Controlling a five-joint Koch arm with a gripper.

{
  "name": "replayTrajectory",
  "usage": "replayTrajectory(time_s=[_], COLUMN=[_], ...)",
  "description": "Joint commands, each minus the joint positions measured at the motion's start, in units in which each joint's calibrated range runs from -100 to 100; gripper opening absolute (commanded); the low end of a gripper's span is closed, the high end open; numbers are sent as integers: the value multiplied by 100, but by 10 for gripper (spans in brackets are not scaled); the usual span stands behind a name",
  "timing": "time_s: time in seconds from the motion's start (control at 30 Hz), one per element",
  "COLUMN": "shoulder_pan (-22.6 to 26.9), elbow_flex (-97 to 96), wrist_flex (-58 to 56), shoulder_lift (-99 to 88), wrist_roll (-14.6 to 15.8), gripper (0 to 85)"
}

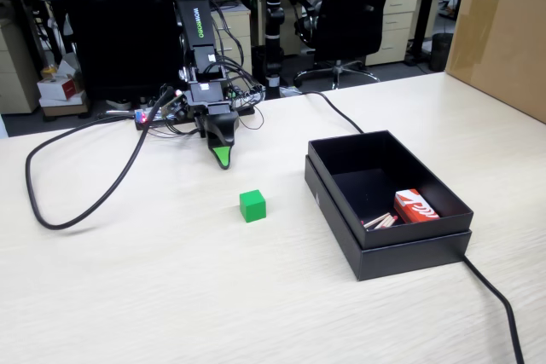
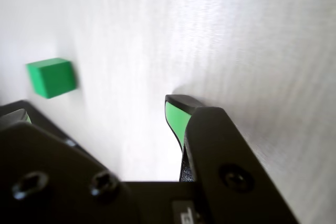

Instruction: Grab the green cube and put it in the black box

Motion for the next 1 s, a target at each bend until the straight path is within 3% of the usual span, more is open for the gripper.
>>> replayTrajectory(time_s=[0.0, 0.17, 0.43, 0.73, 0.97], shoulder_pan=[0, 0, -10, 39, 78], elbow_flex=[770, 2312, 5448, 7624, 8168], wrist_flex=[-1030, -2170, -3578, -4218, -4330], shoulder_lift=[114, 1067, 4394, 7148, 8319], wrist_roll=[34, 15, -15, -5, 34], gripper=[496, 484, 475, 473, 472])
